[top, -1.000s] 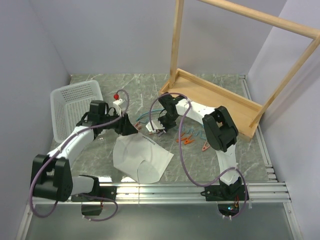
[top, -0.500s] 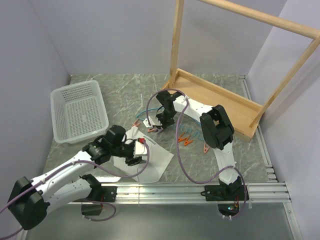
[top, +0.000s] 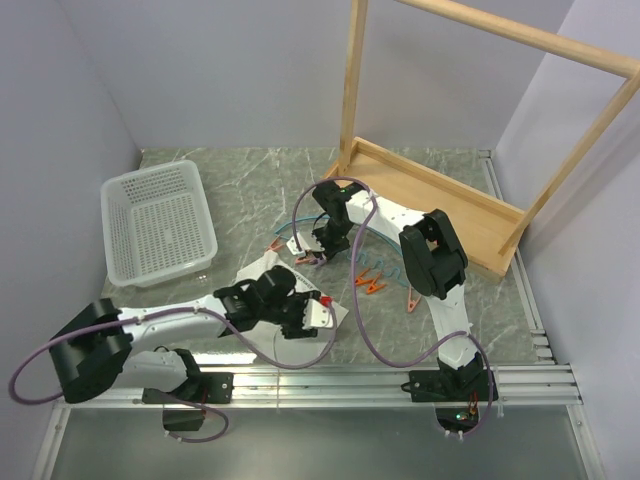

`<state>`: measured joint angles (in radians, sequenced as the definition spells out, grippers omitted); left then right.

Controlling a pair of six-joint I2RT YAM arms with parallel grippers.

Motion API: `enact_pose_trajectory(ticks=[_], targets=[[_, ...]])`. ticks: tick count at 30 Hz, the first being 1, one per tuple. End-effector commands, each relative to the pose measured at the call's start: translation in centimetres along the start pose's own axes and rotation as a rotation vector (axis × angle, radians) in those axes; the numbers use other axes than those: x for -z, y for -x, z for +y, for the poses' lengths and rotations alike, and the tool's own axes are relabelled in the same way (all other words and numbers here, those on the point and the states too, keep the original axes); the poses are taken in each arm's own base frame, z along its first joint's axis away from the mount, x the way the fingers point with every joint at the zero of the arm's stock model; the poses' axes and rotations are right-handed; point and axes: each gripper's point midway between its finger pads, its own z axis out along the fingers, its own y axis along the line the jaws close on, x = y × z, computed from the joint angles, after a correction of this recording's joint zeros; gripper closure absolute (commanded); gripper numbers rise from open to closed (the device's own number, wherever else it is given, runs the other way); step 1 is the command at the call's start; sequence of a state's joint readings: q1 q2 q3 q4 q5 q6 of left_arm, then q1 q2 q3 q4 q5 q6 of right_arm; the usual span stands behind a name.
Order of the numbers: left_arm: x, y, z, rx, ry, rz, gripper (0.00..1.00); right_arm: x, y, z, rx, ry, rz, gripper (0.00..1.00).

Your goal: Clip the underwear to the hanger

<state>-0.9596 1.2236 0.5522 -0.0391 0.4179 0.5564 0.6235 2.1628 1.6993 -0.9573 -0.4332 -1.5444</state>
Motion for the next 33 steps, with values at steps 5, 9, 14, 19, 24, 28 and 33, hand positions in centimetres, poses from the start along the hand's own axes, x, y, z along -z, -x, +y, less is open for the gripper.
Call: enact_pose_trajectory(ticks=[5,9,14,19,24,28,33], targets=[[-2.7,3.5,4.2,0.052,0.125,-0.030,0.44,0.6,0.5,0.0,-0.006,0.007,-0.009,1.00],[-3.8,2.7,4.5,0.062,0.114,0.015,0.46,0.5,0.5,0.2,-0.005,0.011,-0.007,1.00],[-5.0,0.6,3.7,0.068,0.054,0.096,0.46,0.4,0.4,0.2,-0.007,0.017,-0.008,1.00],[-6.4,-1.5,3.6,0.114,0.029,0.194,0.46,0.5,0.5,0.0,-0.005,0.014,-0.010,1.00],[-6.9,-2.5,3.6,0.132,0.021,0.254,0.56,0.5,0.5,0.2,-0.004,0.022,-0.011,1.00],[-6.4,-2.8,3.5,0.133,0.014,0.279,0.75,0.5,0.5,0.2,-0.003,0.023,-0.010,1.00],[-4.2,-2.5,2.9,0.113,0.048,0.251,1.00,0.5,0.6,0.2,-0.003,0.024,-0.012,1.00]])
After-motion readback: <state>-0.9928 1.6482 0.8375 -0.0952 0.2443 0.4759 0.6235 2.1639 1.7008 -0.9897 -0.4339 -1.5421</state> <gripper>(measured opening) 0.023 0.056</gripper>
